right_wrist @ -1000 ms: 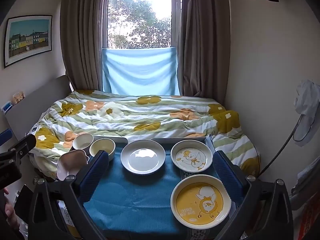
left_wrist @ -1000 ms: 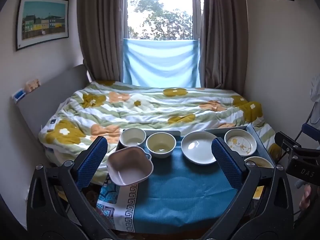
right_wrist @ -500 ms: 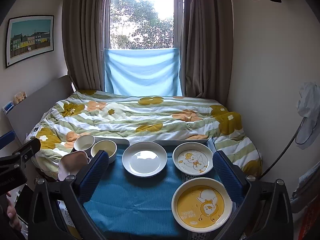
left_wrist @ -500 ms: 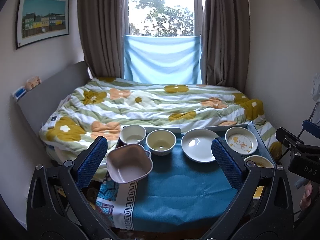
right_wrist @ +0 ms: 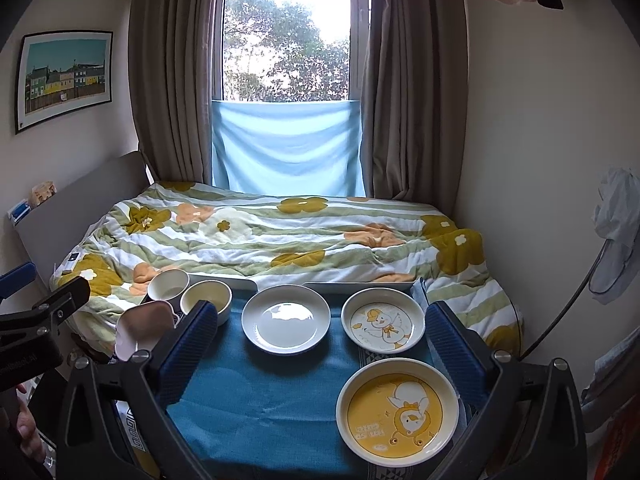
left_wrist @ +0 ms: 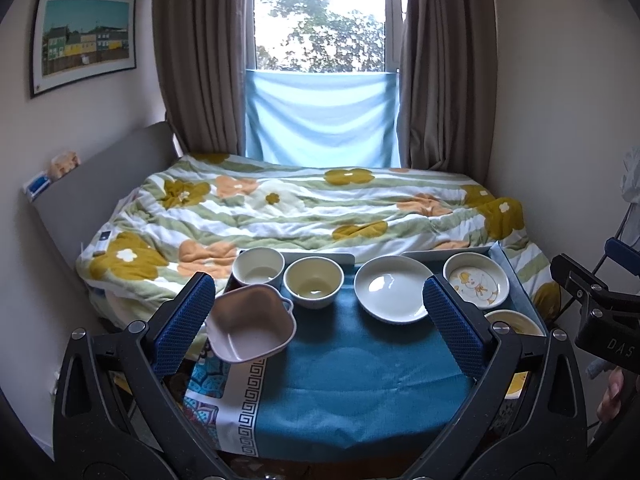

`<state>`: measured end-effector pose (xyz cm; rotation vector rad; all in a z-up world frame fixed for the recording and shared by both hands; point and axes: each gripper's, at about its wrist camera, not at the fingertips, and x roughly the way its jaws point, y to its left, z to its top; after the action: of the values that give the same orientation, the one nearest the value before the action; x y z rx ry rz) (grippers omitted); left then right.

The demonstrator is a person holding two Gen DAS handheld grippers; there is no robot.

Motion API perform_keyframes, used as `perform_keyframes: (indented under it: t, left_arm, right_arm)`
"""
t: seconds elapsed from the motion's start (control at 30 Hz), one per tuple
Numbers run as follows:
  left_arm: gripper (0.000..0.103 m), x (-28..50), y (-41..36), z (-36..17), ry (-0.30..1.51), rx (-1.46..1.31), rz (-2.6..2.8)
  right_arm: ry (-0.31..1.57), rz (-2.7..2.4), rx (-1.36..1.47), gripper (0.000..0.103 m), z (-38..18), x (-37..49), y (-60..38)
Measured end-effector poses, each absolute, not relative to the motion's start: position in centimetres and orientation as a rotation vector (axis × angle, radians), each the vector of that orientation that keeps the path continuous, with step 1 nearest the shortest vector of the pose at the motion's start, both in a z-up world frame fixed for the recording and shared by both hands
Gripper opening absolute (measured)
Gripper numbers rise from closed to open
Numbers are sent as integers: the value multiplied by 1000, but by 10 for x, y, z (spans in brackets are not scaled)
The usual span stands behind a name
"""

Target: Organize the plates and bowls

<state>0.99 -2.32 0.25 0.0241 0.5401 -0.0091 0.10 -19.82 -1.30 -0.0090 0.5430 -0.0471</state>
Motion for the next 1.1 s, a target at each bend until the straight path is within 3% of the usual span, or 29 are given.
perform_keyframes:
  t: [1.1]
  left_arm:
    - [103, 10, -13, 1, 565, 22, 1]
  right_arm:
    - [536, -36, -14, 103, -12, -1, -194]
